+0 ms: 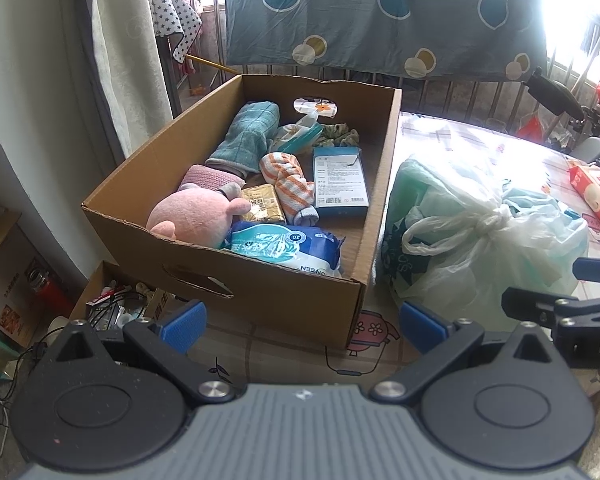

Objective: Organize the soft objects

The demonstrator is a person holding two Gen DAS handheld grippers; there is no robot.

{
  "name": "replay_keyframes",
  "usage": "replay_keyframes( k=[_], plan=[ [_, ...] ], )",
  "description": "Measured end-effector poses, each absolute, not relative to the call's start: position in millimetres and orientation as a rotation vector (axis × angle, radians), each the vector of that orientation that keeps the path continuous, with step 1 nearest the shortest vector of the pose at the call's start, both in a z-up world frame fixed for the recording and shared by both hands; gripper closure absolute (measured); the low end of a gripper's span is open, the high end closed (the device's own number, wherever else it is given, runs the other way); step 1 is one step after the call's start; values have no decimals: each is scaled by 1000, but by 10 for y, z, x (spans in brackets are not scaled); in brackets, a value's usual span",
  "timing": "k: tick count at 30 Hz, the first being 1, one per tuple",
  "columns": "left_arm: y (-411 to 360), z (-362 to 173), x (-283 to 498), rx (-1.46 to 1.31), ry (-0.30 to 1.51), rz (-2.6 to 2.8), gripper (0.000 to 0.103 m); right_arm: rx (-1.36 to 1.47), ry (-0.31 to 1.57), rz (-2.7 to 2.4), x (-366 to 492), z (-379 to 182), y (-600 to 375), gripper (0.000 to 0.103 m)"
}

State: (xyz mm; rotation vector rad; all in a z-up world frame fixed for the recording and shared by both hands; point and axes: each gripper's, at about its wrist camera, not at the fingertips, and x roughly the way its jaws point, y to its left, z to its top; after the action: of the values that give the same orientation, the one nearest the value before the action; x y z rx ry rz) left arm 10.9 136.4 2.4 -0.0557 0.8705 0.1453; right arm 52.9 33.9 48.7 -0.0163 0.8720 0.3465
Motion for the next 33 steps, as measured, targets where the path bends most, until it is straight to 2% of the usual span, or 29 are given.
replay_keyframes(
  k=[33],
  plan=[
    [1386, 4, 121, -58, 874, 150, 0, -22, 882, 359, 567, 450, 381, 1]
  ],
)
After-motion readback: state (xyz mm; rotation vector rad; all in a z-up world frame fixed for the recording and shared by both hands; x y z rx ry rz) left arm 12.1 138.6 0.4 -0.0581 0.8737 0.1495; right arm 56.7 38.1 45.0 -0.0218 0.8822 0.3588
